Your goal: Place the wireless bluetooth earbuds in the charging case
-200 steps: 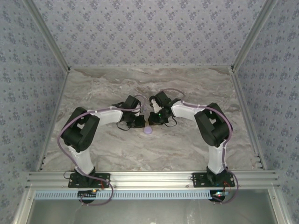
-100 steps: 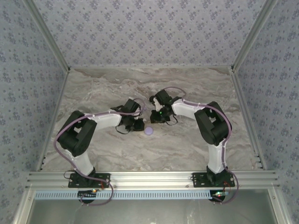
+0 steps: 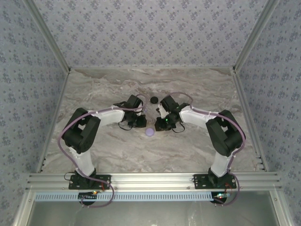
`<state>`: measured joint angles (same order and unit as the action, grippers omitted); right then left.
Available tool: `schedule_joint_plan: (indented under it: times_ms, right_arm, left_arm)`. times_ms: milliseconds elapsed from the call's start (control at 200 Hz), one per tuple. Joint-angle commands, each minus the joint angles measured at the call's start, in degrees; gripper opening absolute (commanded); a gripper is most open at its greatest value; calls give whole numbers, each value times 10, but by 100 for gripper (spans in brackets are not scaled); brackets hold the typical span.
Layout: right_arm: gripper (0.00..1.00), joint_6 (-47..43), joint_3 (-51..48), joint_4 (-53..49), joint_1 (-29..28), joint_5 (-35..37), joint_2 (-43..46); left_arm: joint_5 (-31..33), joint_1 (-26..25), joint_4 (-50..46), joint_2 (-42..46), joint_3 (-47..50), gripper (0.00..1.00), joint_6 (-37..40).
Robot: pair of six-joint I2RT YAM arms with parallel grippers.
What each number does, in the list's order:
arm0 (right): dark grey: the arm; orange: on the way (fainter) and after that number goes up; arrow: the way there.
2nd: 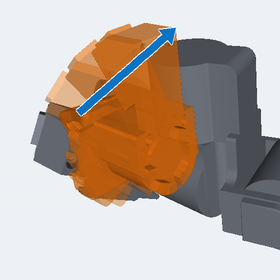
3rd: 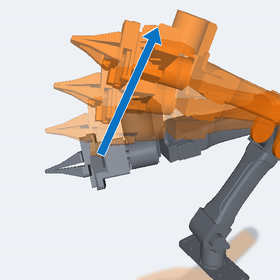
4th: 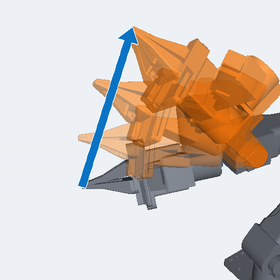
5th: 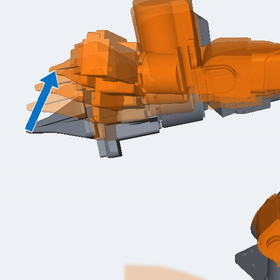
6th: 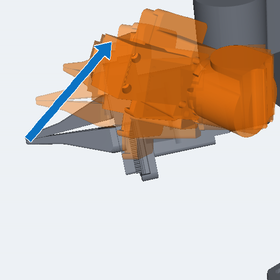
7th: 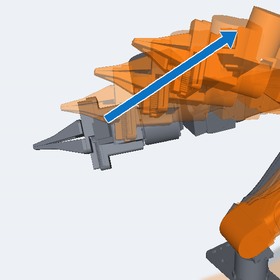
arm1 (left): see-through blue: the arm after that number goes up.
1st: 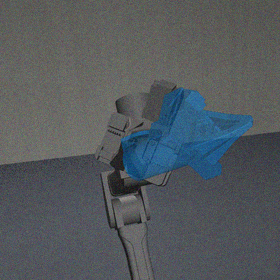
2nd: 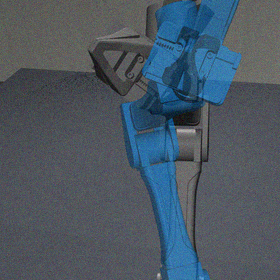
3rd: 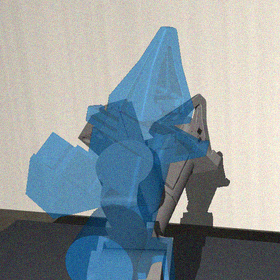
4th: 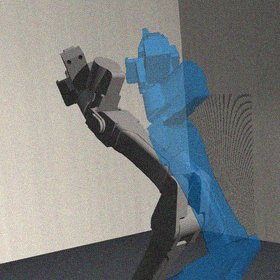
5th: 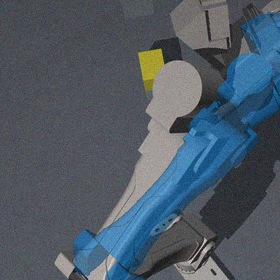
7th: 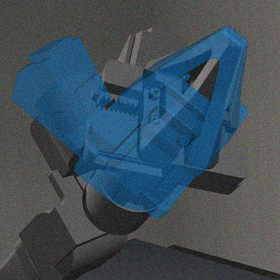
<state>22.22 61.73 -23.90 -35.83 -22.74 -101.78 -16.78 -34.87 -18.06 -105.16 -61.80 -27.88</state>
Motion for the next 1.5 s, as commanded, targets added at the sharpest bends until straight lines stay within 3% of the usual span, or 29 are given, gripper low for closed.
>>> schedule_joint_plan:
  times_ms: [0,1069,1494]
  right_arm:
    - [19,-4,-5,5,-12,-21,9]
    - [18,4,83,-5,-21,4,-71]
    - [22,-14,77,-22,-5,17,-27]
  left_arm:
    - [-19,1,-15,-6,-13,14,13]
    - [-30,-14,-30,40,25,14,5]
    - [32,-15,-30,100,53,18,-16]
